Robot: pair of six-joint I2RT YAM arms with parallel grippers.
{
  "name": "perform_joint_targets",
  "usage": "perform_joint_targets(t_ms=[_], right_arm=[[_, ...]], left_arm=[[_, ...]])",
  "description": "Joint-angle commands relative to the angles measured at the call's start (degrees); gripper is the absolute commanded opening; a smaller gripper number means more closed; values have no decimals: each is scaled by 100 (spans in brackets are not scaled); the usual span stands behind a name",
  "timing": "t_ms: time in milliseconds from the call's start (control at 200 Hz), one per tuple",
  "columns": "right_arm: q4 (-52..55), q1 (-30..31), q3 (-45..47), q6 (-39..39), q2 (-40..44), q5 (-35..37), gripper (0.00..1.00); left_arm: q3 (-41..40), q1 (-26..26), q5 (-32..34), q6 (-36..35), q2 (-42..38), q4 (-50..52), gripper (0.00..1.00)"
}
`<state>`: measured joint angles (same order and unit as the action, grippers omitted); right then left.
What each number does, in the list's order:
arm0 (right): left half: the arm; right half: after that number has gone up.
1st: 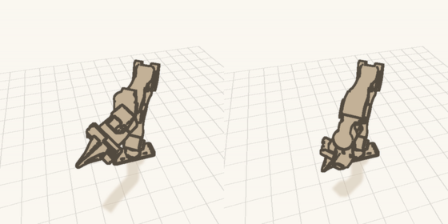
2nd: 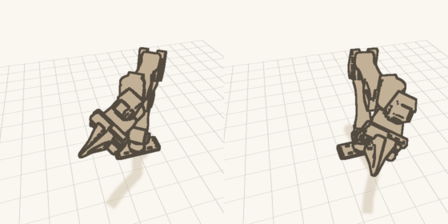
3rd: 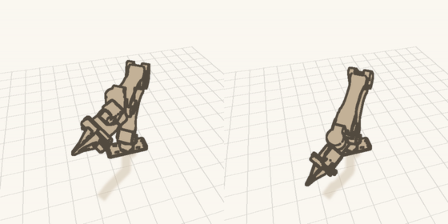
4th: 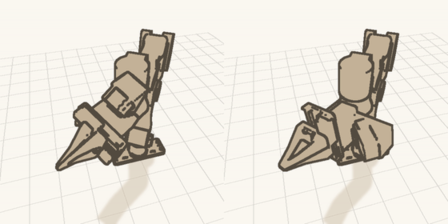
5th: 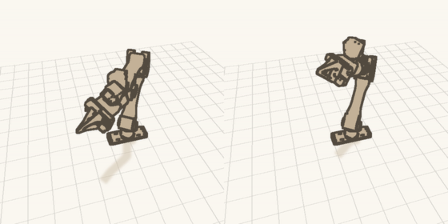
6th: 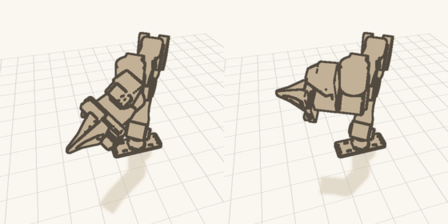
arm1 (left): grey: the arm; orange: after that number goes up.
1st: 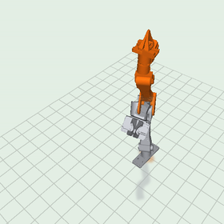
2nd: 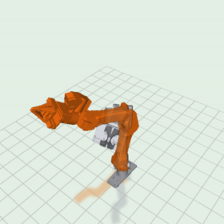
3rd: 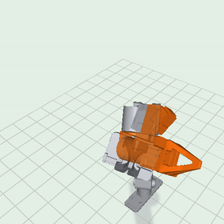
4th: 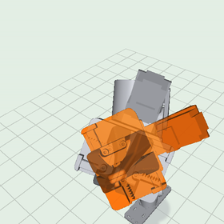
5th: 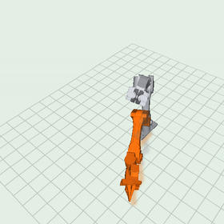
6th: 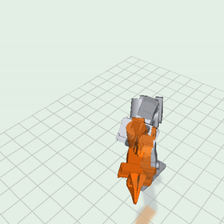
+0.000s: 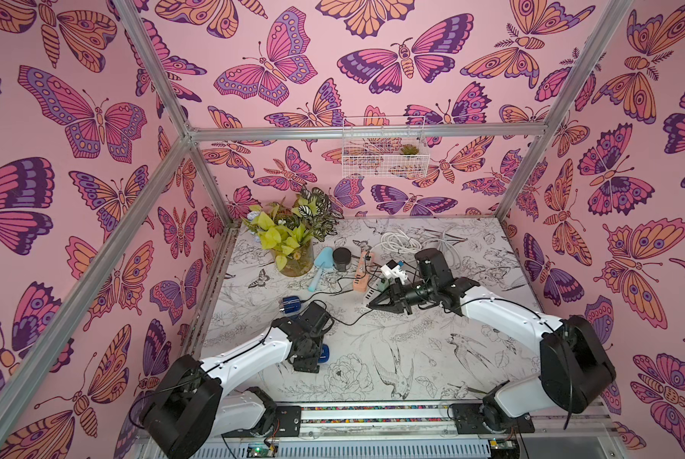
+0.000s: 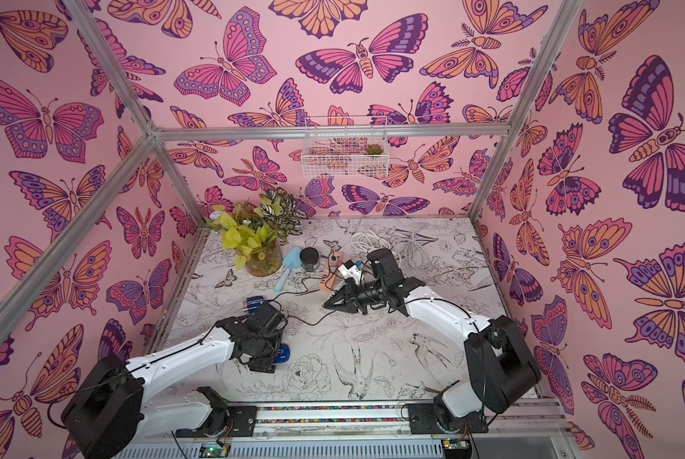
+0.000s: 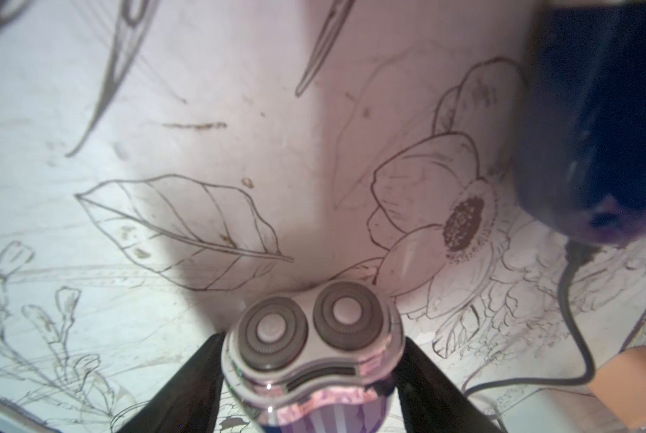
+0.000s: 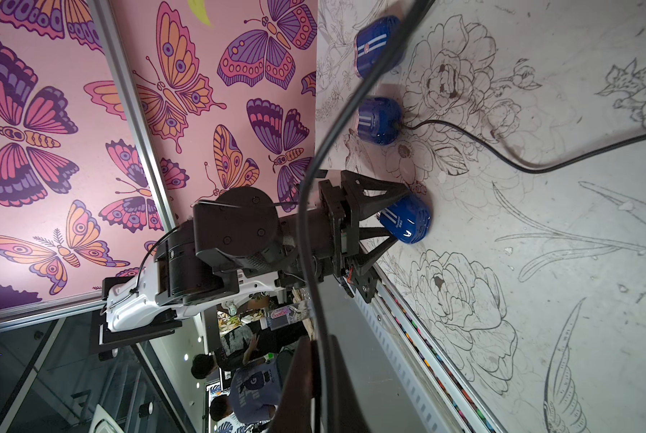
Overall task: Charge the electric shaver
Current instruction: Pick up the electric shaver from the center of the board.
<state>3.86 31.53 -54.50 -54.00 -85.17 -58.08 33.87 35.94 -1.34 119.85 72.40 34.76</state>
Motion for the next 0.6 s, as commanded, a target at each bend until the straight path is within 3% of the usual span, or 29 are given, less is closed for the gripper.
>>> perform_joint_targets(t_ms=[0, 165, 280, 481, 596], right_arm=[[-68, 25, 18, -11, 13, 21, 0], [-63, 29, 62, -15, 46, 25, 0], [-83, 29, 80, -27, 50, -25, 0], [-117, 29, 225, 48, 99, -89, 0], [-543, 24, 500, -77, 123, -115, 0]], left_arm=[[58, -133, -141, 2327, 374, 315, 72], [161, -280, -256, 2017, 754, 348, 67], [161, -301, -317, 1846, 1017, 349, 43], [205, -307, -205, 1480, 878, 368, 25], [618, -324, -209, 1156, 657, 689, 8]])
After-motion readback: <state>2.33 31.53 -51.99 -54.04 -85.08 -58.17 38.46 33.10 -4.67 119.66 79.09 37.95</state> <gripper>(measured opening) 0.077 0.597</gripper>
